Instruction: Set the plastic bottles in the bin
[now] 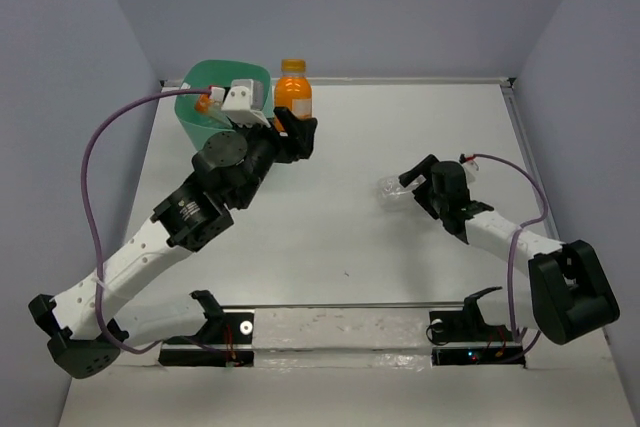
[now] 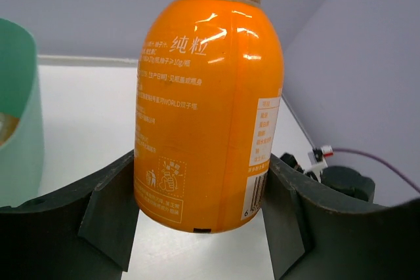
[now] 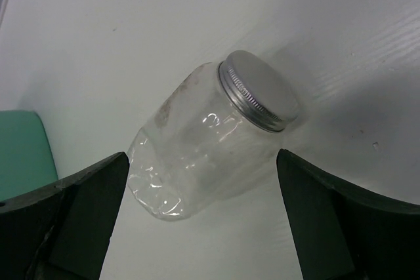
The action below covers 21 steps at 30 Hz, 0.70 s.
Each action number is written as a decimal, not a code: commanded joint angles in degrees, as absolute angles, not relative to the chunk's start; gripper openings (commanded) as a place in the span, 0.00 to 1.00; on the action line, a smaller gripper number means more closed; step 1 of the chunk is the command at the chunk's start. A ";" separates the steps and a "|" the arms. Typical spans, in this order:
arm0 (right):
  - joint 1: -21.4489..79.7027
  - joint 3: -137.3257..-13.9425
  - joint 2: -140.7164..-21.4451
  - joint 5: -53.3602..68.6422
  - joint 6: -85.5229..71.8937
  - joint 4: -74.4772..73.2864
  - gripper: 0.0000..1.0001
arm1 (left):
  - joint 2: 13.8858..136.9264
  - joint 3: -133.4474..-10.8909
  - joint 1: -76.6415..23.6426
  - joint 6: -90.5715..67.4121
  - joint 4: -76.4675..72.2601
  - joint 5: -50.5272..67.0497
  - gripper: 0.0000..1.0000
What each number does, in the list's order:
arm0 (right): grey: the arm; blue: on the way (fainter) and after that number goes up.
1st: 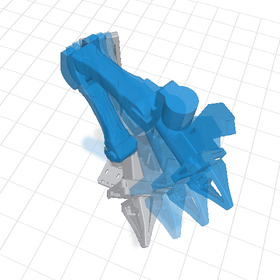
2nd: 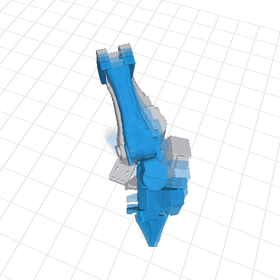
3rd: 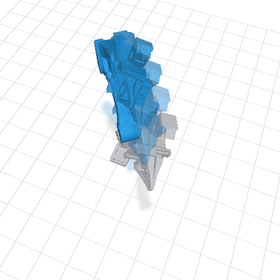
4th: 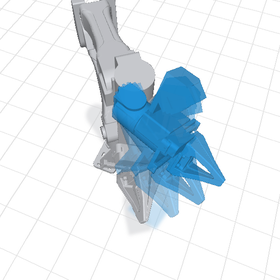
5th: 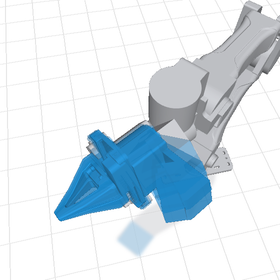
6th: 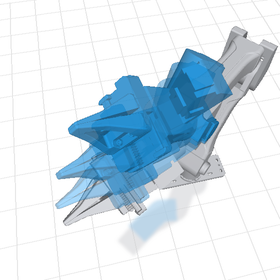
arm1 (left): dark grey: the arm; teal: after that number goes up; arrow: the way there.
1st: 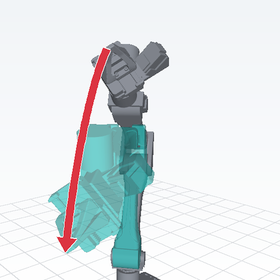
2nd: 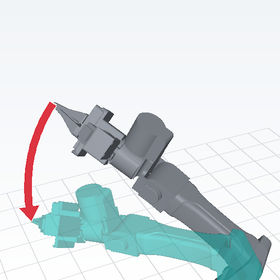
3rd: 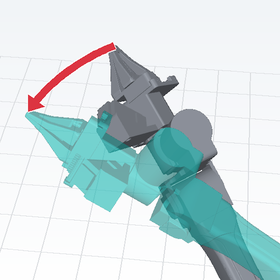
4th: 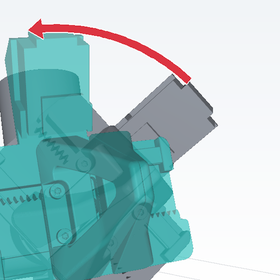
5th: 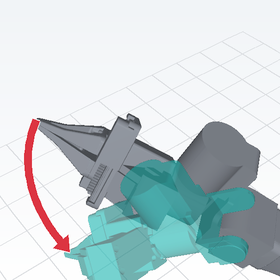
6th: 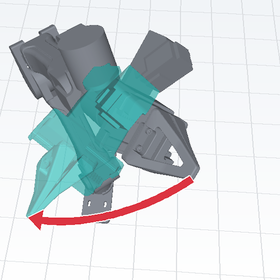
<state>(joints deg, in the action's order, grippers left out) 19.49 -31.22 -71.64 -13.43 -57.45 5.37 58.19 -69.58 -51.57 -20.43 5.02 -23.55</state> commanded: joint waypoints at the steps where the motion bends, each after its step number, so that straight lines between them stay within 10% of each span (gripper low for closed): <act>1: 18.98 -35.32 -76.36 -16.88 -55.73 8.09 1.00 | 57.13 -74.09 -48.17 -18.81 3.34 -29.44 0.41; 21: 18.46 -48.34 -95.09 -5.89 -44.66 8.79 0.98 | 70.83 -78.66 -14.68 -25.66 0.44 -13.45 0.41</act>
<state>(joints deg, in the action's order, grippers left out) 18.76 -46.04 -94.32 -8.86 -48.07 6.90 69.56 -75.05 -18.41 -23.70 3.99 -17.43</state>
